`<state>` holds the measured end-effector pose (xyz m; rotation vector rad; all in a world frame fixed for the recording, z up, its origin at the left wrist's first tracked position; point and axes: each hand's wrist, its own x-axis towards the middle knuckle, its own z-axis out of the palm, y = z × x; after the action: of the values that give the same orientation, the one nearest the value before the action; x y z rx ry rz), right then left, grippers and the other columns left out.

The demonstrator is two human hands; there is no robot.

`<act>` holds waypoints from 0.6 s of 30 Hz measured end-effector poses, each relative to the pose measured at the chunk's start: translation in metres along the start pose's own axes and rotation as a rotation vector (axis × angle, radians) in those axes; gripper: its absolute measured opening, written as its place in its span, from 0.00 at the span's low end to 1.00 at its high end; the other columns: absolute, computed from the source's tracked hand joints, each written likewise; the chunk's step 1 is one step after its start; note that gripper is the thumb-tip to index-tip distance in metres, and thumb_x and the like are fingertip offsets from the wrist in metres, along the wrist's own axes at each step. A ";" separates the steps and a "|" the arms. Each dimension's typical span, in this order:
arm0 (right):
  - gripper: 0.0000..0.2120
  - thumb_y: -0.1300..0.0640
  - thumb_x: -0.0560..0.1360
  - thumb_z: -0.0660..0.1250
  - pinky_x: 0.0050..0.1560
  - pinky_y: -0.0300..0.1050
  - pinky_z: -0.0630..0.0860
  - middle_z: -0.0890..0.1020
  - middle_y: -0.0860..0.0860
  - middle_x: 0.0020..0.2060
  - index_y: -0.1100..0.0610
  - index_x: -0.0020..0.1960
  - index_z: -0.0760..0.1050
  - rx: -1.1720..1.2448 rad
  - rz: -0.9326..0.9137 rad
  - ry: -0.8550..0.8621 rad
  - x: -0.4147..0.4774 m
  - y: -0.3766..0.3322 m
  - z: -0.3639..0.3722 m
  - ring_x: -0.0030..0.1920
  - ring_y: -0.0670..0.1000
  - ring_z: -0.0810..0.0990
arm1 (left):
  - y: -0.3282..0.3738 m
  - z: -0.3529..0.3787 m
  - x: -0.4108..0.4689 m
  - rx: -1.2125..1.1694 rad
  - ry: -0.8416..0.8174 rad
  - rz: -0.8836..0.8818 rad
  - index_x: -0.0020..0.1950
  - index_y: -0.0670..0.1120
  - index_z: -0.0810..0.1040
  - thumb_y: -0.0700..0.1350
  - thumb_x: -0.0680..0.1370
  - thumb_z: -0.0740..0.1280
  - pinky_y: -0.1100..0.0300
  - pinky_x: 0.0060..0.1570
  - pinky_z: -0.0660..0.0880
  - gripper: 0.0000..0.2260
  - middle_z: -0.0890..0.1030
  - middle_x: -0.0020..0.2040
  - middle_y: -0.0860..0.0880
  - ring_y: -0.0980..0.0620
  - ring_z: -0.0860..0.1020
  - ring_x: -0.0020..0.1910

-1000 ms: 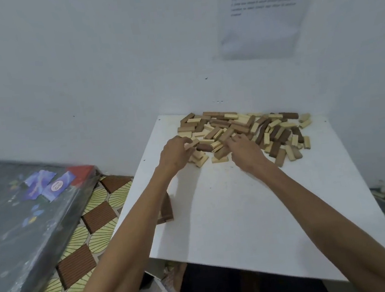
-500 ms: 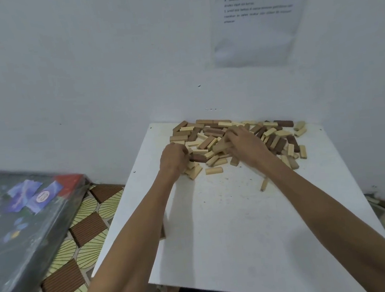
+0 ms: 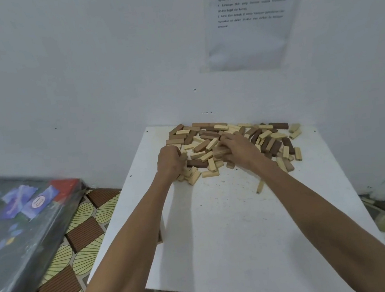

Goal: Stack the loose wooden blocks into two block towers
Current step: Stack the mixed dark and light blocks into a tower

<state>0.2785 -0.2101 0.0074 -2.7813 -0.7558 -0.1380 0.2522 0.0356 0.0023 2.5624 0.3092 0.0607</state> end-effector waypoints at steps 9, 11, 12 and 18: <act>0.20 0.53 0.67 0.83 0.49 0.50 0.79 0.82 0.51 0.49 0.57 0.52 0.77 0.315 0.267 0.031 -0.043 -0.033 -0.028 0.49 0.52 0.80 | 0.022 -0.020 -0.026 -0.235 0.063 0.180 0.64 0.45 0.80 0.46 0.83 0.66 0.60 0.44 0.72 0.11 0.81 0.45 0.51 0.49 0.78 0.44; 0.24 0.49 0.65 0.83 0.43 0.47 0.76 0.80 0.51 0.50 0.54 0.54 0.76 0.314 0.303 -0.028 -0.060 -0.044 -0.032 0.47 0.51 0.79 | 0.034 -0.029 -0.054 -0.443 0.006 0.190 0.67 0.50 0.80 0.48 0.82 0.67 0.64 0.44 0.75 0.13 0.82 0.46 0.53 0.51 0.81 0.45; 0.25 0.47 0.65 0.83 0.39 0.45 0.74 0.80 0.51 0.49 0.53 0.54 0.75 0.328 0.325 -0.055 -0.071 -0.049 -0.034 0.46 0.50 0.78 | 0.038 -0.030 -0.071 -0.531 -0.048 0.169 0.67 0.52 0.80 0.50 0.82 0.68 0.65 0.44 0.77 0.14 0.83 0.48 0.52 0.51 0.83 0.45; 0.34 0.39 0.60 0.81 0.38 0.46 0.74 0.77 0.51 0.49 0.52 0.57 0.70 0.316 0.458 -0.220 -0.142 -0.077 -0.022 0.47 0.51 0.78 | 0.026 0.001 -0.162 -0.485 -0.165 0.133 0.64 0.48 0.82 0.40 0.77 0.72 0.65 0.40 0.79 0.15 0.81 0.55 0.46 0.50 0.85 0.43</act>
<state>0.1162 -0.2203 0.0229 -2.6023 -0.1461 0.3460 0.1002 -0.0237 0.0183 2.0859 0.0500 -0.0243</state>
